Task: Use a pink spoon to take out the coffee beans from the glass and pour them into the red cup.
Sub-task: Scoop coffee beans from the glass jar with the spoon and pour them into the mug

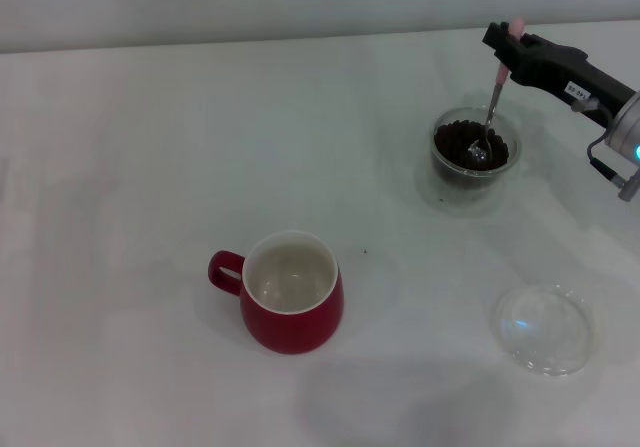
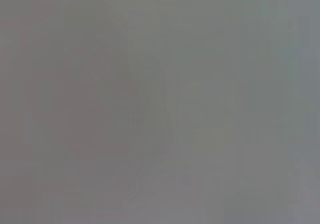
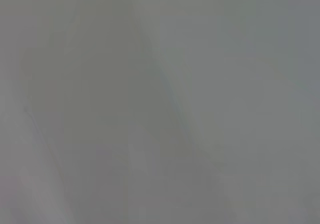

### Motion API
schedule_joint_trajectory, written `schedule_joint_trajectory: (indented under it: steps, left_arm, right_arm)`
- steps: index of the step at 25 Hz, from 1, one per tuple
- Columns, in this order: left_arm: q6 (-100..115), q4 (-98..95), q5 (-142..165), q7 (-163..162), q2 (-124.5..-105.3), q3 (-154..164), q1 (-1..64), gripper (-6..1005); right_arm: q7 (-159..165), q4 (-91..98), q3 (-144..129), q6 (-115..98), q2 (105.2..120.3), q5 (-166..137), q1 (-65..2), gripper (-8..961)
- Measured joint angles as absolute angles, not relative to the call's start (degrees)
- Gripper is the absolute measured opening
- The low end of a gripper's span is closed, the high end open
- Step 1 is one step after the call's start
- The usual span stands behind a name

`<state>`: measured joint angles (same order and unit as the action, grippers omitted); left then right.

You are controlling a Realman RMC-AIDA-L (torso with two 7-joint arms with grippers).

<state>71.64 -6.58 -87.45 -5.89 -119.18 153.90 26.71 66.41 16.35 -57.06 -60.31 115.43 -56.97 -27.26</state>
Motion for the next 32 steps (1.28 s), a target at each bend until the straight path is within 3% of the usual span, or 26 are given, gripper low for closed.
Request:
schedule_joint_trajectory:
  steps: [32]
  left_arm:
    - [71.63,-6.5,-87.45,-5.89,-119.18,153.9,26.9,801]
  right_arm:
    - [89.19,16.34,-57.21,-52.6,115.28,-57.04,-27.02,149]
